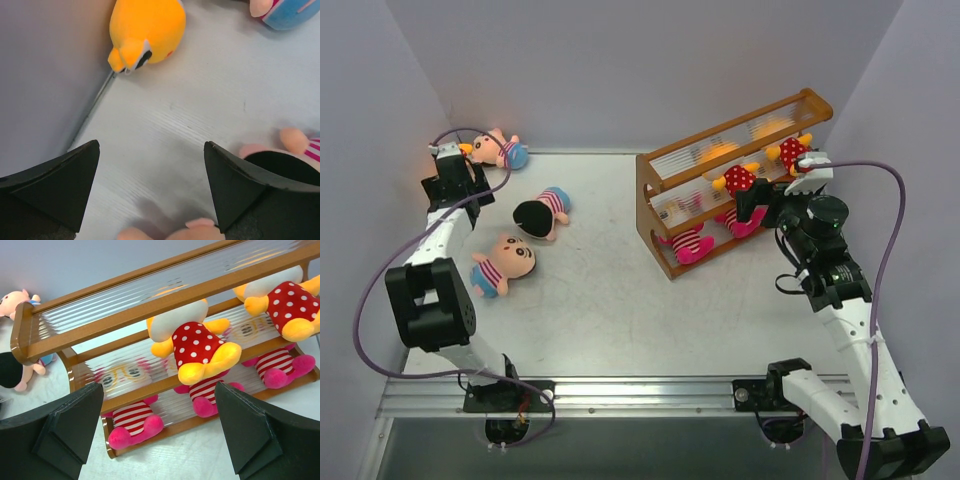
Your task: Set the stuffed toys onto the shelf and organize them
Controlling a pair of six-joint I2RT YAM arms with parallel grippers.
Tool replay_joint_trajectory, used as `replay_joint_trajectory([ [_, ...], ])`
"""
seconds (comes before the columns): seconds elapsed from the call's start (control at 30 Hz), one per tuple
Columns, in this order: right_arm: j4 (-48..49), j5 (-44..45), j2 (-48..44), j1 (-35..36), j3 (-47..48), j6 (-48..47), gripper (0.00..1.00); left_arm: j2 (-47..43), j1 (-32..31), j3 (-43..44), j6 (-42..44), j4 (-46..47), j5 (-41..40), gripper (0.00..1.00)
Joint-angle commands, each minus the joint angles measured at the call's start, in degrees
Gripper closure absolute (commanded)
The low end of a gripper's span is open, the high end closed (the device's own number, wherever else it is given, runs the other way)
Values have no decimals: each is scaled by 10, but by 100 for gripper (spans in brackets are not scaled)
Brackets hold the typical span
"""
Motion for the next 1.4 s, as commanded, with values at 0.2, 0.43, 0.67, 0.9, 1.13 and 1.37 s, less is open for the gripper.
replay_joint_trajectory([
  [0.2,60,-55,15,33,-4,-36,0,155,9,122,228,77,-62,6],
  [0.43,67,-61,33,35,-4,-41,0,230,11,182,209,46,-72,2],
  [0.67,68,-66,41,34,-4,-41,0,273,21,216,177,52,-50,15],
  [0.9,75,-64,44,32,-11,-39,0,302,23,234,176,52,-36,30],
  [1.13,80,-60,46,32,-18,-45,1,316,26,249,168,51,-55,25],
  [1.37,84,-64,54,32,-16,-43,1,304,27,250,162,47,-65,20],
])
